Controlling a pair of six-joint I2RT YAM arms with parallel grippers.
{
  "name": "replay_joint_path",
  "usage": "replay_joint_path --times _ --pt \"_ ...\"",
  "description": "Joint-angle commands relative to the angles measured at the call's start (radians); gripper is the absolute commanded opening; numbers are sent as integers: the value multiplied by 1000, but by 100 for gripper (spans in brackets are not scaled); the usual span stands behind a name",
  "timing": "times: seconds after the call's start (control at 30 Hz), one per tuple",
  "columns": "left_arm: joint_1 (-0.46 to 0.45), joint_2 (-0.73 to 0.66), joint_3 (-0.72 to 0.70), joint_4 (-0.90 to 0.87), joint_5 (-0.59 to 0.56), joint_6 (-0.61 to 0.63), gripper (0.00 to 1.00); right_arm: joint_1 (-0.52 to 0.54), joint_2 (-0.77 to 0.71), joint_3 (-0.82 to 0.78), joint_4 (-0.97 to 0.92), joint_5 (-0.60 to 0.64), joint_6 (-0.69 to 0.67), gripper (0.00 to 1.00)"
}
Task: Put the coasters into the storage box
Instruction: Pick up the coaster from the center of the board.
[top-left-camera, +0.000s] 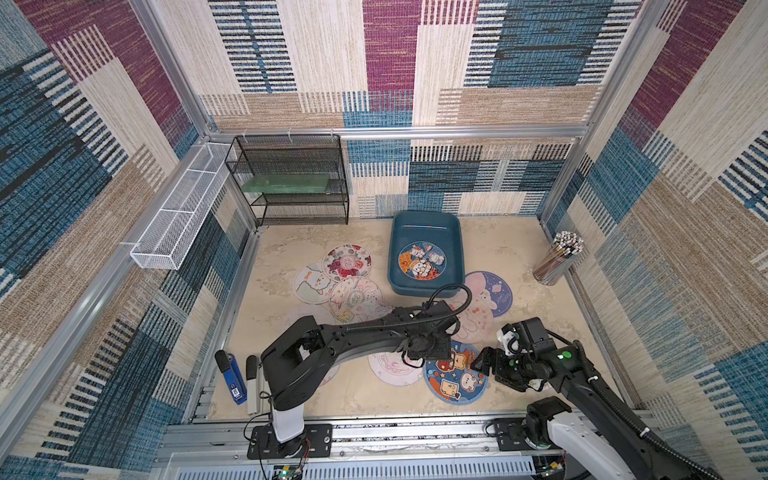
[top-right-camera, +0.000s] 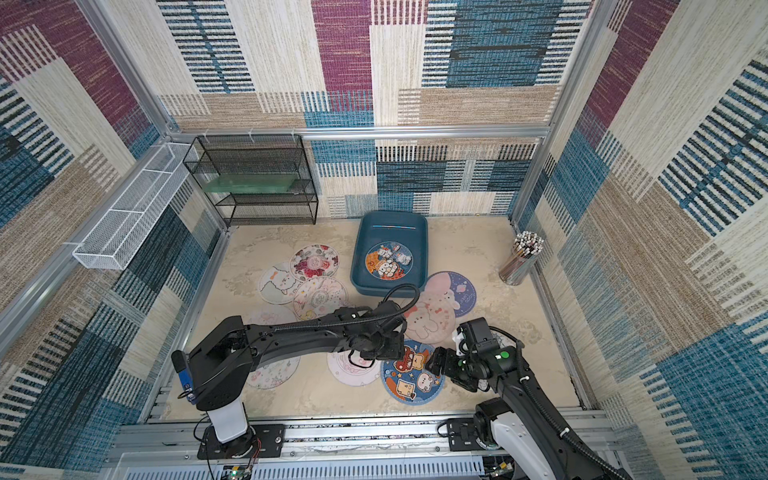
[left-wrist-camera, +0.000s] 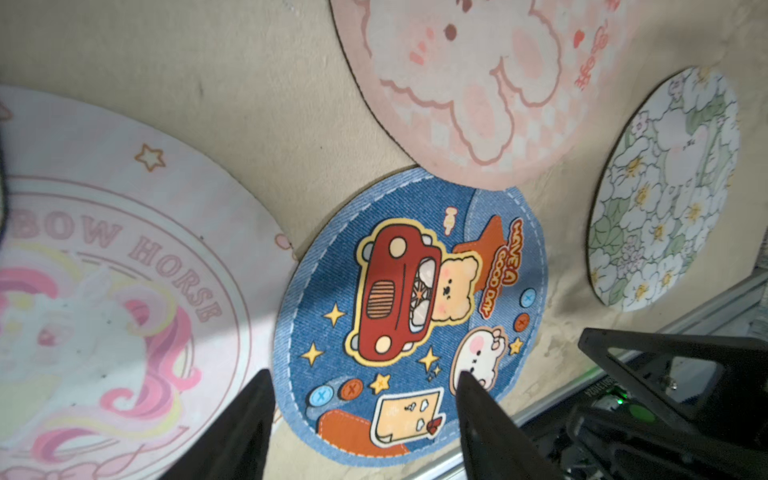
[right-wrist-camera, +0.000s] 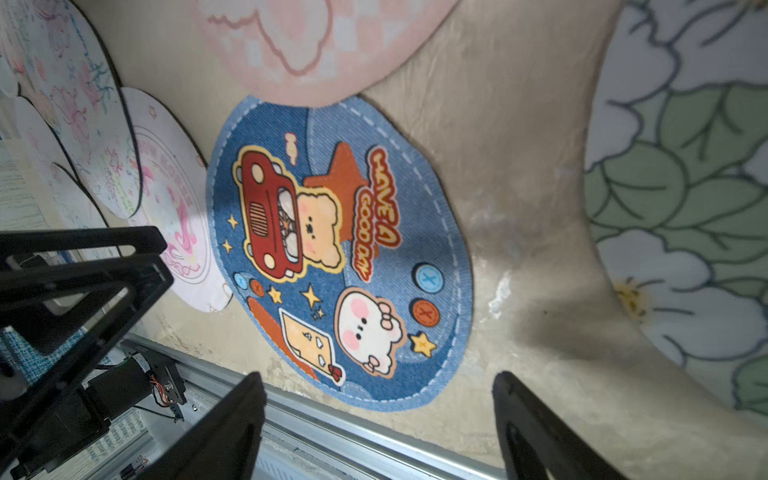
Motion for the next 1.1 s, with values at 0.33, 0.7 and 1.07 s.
replay_joint_path --times 0.33,0.7,1.07 --pt "13 76 84 -93 -18 125 64 48 -39 -86 44 17 103 88" --pt "15 99 56 -80 14 135 59 78 -12 -127 111 35 147 87" --pt "16 113 26 -66 49 128 53 102 -47 -156 98 51 183 87"
